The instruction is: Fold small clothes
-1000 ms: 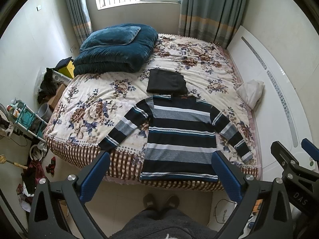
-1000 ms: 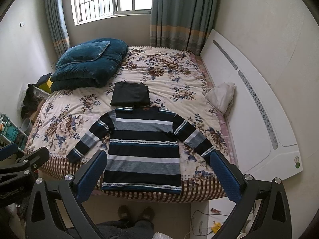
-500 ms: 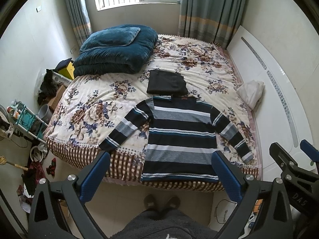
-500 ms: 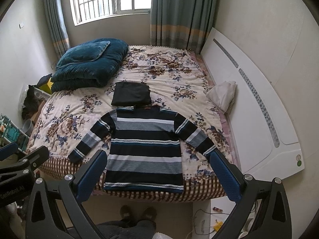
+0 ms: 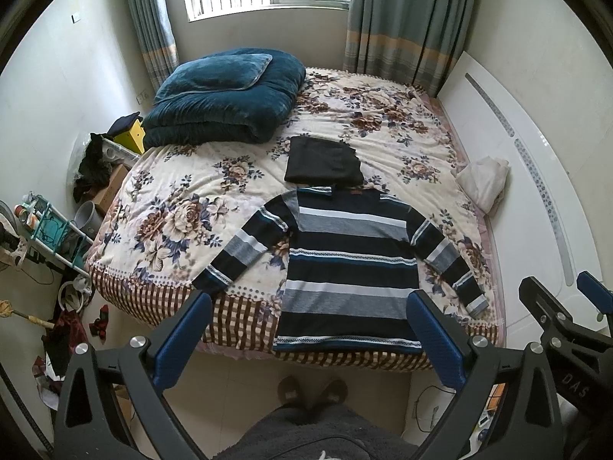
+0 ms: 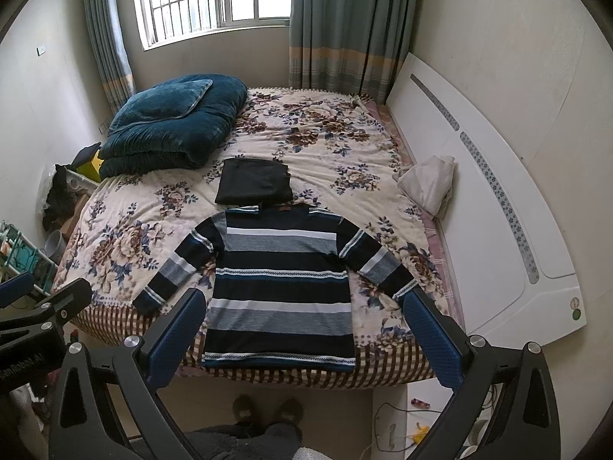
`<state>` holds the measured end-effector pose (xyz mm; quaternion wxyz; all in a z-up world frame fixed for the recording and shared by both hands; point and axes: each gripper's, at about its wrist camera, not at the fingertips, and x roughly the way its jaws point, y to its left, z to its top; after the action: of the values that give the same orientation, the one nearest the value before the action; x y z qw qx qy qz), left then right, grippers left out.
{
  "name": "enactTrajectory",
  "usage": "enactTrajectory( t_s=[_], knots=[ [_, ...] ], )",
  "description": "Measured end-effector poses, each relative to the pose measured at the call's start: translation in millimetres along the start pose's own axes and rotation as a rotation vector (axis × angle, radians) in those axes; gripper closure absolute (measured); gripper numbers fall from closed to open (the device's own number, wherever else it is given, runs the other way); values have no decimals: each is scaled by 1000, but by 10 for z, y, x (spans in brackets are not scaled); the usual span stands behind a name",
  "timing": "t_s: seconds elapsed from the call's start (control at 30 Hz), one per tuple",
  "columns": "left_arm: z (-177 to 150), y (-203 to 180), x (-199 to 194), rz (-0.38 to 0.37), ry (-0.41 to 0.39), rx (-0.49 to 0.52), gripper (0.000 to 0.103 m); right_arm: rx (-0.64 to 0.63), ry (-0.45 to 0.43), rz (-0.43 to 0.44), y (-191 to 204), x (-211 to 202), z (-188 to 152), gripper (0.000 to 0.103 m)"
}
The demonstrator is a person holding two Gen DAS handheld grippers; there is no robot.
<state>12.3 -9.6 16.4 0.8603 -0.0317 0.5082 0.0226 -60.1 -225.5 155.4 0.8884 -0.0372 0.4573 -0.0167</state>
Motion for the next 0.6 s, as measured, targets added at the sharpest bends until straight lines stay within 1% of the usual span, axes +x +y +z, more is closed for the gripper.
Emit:
enactTrajectory(
  t_s=[0.13,0.2,0.3,0.33,0.4,0.47,0.53,0.57,0.6],
  knots=[
    [-5,-4,0,1,-3,3,0,2,-1,0,-9,8,-5,0],
    [99,-50,-54,21,-25,9,0,15,3,-3,22,1,20,0],
    [212,-24,70,55,-67,28,0,51,11,-16,63,83,47,0],
    [342,122,163,68,-80,33,0,77,15,-22,42,145,54,0],
    [429,152,429,95,-94,55,0,126,33,-45,-19,417,8,0],
    [303,165,789,112,-100,70,0,188,54,-68,-127,736,-60,0],
    [335,147,1112,106,-85,82,0,259,99,-97,-315,1077,-124,0],
    [389,125,1315,115,-65,90,0,300,112,-100,-431,1256,-171,0],
    [360,104,1450,126,-37,97,0,344,134,-120,-564,1455,-229,0]
  ],
)
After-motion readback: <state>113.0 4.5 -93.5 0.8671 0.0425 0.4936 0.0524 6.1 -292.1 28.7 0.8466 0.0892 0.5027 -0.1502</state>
